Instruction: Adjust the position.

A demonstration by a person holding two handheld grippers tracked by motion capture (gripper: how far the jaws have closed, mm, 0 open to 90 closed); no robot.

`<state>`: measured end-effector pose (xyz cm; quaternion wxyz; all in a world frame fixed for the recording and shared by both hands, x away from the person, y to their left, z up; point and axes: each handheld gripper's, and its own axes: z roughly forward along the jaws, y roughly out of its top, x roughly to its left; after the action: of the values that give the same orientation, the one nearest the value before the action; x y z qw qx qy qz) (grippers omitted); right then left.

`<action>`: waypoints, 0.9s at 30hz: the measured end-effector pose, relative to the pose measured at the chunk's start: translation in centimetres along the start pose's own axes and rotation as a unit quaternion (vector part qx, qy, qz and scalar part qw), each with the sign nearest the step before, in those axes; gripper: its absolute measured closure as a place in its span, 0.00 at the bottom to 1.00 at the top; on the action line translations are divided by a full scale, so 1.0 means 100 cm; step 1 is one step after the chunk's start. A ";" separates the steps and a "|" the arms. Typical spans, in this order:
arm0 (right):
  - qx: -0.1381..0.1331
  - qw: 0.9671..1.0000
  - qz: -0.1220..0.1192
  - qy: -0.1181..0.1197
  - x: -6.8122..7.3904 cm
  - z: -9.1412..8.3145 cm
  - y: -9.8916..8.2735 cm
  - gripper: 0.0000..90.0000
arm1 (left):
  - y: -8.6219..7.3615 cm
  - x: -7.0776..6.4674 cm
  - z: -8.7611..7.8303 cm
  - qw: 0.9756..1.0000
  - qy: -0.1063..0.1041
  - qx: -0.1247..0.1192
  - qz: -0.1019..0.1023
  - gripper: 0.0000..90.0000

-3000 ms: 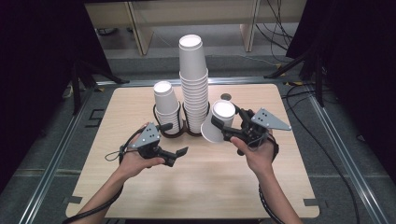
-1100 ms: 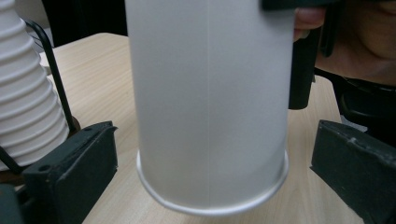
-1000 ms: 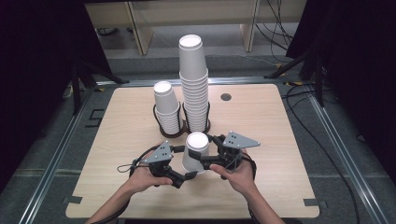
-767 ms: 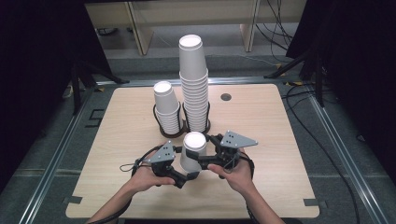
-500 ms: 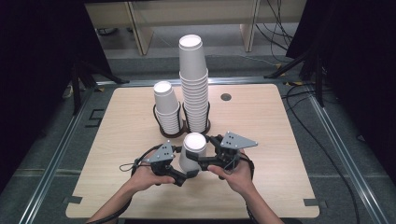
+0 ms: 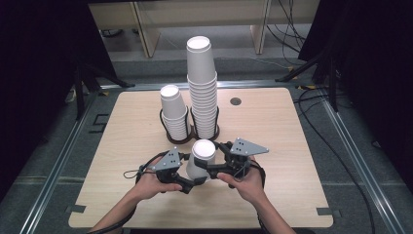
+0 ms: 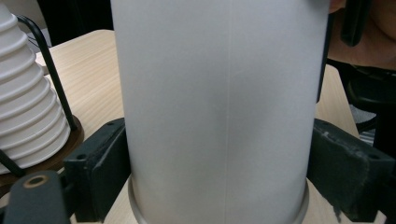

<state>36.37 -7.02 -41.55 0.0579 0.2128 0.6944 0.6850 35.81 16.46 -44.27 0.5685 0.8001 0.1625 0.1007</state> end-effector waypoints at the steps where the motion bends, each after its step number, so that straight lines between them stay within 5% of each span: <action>1: 0.000 1.000 -0.004 0.000 -0.001 0.000 0.000 0.27 | 0.000 0.000 -0.001 1.000 0.002 0.007 0.001 0.15; 11: 0.009 1.000 0.021 0.001 -0.001 0.003 -0.002 0.22 | 0.002 0.002 -0.003 0.999 0.000 0.025 0.021 0.17; 20: 0.019 1.000 -0.002 0.002 -0.003 0.001 0.000 0.20 | 0.002 0.005 -0.002 0.997 -0.009 0.059 0.041 0.18; 25: 0.019 1.000 0.003 0.000 -0.003 -0.002 0.001 0.20 | 0.006 0.007 -0.003 0.994 -0.006 0.088 0.066 0.18; 27: 0.019 1.000 -0.014 -0.005 -0.006 -0.002 0.002 0.20 | 0.008 0.009 -0.004 0.993 -0.005 0.095 0.071 0.18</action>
<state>36.84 -7.42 -41.47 0.0673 0.2075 0.7099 0.6697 36.62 16.91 -43.44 0.4824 0.8603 0.1112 0.1212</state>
